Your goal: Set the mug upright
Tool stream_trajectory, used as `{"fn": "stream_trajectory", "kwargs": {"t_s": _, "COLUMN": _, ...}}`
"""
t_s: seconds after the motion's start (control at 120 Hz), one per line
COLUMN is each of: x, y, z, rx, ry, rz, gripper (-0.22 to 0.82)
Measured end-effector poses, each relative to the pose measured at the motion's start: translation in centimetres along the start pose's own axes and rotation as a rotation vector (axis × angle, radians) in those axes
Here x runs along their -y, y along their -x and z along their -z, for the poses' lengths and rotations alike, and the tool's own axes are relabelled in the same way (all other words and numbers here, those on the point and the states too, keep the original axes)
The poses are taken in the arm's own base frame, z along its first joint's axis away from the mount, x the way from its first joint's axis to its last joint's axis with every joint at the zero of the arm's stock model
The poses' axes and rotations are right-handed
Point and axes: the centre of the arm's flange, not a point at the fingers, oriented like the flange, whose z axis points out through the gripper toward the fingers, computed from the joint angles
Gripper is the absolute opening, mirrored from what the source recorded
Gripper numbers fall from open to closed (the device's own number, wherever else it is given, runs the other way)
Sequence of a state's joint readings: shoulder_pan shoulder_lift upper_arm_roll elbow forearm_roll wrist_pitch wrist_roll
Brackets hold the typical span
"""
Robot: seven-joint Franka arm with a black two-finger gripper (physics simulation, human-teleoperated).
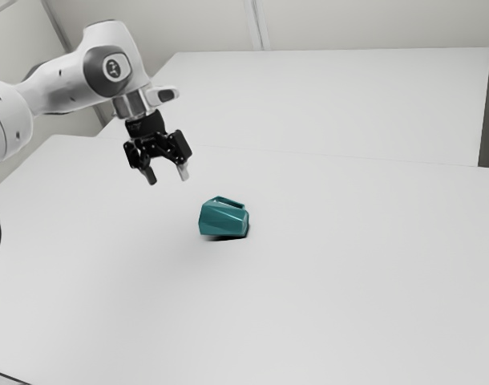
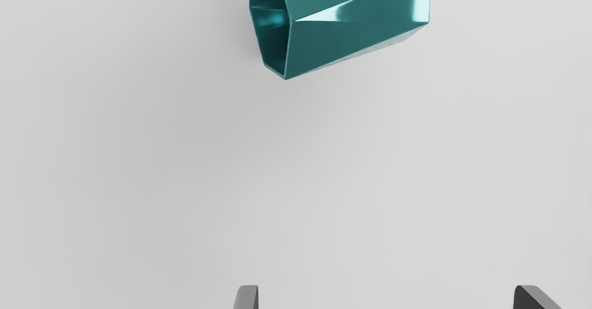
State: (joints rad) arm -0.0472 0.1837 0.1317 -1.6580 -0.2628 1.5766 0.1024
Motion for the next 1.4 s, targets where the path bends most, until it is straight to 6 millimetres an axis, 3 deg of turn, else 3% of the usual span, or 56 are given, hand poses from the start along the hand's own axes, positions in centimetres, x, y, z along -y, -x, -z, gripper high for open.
{"fn": "stream_trajectory", "kwargs": {"t_s": 0.167, "x": 4.4, "y": -1.6, "z": -1.9, "rx": 0.001, "ry": 0.162, "rz": 0.057, "gripper": 0.6}}
{"fn": "stream_trajectory", "kwargs": {"t_s": 0.25, "x": 5.7, "y": -2.4, "z": -3.0, "rx": 0.001, "ry": 0.238, "rz": 0.056, "gripper": 0.6}}
{"fn": "stream_trajectory", "kwargs": {"t_s": 0.408, "x": 6.0, "y": -3.5, "z": -5.9, "rx": 0.014, "ry": 0.35, "rz": 0.015, "gripper": 0.6}}
{"fn": "stream_trajectory", "kwargs": {"t_s": 0.575, "x": 7.6, "y": -4.5, "z": -8.8, "rx": 0.023, "ry": 0.428, "rz": -0.007, "gripper": 0.6}}
{"fn": "stream_trajectory", "kwargs": {"t_s": 1.092, "x": 10.0, "y": -7.0, "z": -11.8, "rx": -0.097, "ry": 0.515, "rz": -0.152, "gripper": 0.6}}
{"fn": "stream_trajectory", "kwargs": {"t_s": 1.4, "x": 10.0, "y": -8.6, "z": -13.5, "rx": -0.149, "ry": 0.53, "rz": -0.219, "gripper": 0.6}}
